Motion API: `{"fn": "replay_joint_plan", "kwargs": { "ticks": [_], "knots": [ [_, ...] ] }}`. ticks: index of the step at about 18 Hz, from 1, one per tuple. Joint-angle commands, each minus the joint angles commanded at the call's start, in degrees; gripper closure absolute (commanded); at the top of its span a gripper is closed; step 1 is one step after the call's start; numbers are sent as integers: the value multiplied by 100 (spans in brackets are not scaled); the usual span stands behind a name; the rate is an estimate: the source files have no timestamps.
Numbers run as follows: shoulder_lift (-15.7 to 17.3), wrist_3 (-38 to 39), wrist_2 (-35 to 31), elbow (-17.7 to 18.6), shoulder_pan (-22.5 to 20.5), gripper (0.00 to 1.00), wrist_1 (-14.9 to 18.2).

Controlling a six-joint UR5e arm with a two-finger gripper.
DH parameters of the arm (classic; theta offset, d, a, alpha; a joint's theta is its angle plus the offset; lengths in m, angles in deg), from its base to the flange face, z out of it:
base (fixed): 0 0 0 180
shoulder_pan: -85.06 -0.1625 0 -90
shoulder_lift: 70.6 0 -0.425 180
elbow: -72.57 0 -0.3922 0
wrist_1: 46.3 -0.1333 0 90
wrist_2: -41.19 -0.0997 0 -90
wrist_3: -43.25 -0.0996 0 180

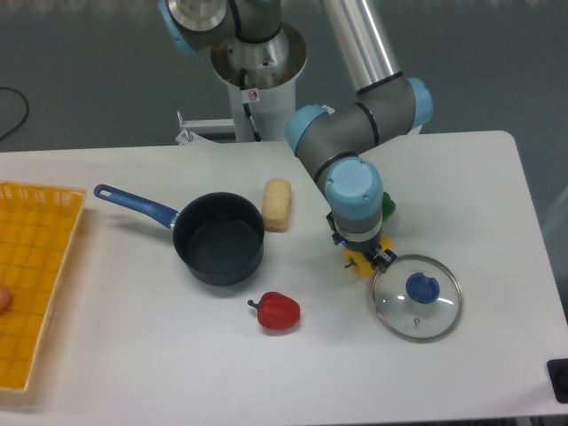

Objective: Pick up the yellow pepper
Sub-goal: 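Lower the gripper around the yellow pepper and close on it, then lift the yellow pepper up off the table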

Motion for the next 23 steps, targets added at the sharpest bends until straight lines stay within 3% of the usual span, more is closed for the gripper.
{"fn": "replay_joint_plan", "kwargs": {
  "ticks": [4, 12, 23],
  "knots": [
    [35, 26, 254, -396, -44, 63, 432],
    [369, 184, 861, -423, -316, 63, 670],
    [501, 193, 870, -423, -431, 62, 811]
  ]
}}
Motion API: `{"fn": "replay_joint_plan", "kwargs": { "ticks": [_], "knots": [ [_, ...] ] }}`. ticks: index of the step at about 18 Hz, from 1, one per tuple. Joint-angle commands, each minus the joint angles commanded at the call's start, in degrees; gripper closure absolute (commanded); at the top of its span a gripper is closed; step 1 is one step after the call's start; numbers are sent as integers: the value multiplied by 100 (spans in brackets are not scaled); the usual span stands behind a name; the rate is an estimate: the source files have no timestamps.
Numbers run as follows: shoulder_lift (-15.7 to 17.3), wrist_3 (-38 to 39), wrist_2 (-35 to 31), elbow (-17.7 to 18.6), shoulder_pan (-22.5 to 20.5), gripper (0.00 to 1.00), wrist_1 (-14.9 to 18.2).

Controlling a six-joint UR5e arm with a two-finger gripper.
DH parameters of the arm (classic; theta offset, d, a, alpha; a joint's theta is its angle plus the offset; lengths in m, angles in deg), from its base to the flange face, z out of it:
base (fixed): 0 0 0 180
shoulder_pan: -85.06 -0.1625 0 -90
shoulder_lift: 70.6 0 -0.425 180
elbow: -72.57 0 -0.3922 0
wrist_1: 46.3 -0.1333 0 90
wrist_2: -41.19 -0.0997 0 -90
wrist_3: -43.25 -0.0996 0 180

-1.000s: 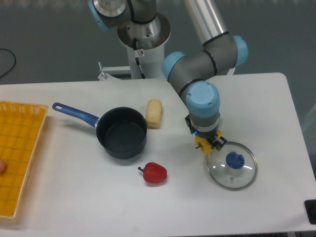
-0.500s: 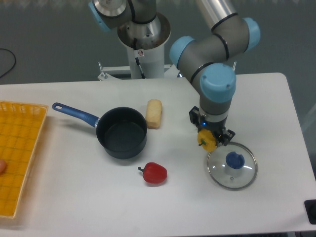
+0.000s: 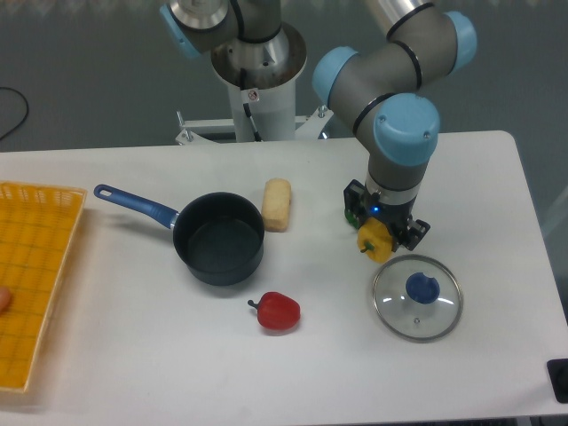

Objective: Pick up the yellow pepper
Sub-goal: 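Lift the yellow pepper up off the table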

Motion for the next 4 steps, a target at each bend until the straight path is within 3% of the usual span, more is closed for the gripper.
{"fn": "replay_joint_plan", "kwargs": {
  "ticks": [4],
  "knots": [
    [-26, 35, 9, 0, 9, 61, -27]
  ]
}}
